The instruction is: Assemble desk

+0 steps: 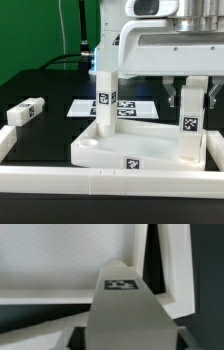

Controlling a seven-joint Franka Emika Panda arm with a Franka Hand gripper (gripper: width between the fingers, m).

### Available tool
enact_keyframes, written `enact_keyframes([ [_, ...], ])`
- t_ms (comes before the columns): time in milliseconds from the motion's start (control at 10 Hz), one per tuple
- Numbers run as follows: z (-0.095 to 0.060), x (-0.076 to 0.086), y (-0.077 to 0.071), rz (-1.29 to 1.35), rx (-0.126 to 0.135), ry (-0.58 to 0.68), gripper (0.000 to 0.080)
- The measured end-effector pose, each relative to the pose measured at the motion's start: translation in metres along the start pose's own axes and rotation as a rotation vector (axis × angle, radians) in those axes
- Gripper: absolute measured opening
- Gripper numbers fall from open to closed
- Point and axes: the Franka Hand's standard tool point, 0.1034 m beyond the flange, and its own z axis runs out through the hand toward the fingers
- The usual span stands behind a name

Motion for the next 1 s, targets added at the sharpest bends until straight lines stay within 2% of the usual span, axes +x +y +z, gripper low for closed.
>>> enact_keyframes([
  [100, 0.0002, -0.0001, -0.0006, 0.11, 0.011, -0.004, 0.029],
  [300, 0.0017, 0.0006, -0.0007, 0.285, 0.015, -0.002, 0.029],
  [700, 0.0023, 0.0001, -0.0016, 0.584, 0.014, -0.009, 0.029],
  [1000, 0.0026, 0.0003, -0.001, 0.716, 0.011, -0.016, 0.029],
])
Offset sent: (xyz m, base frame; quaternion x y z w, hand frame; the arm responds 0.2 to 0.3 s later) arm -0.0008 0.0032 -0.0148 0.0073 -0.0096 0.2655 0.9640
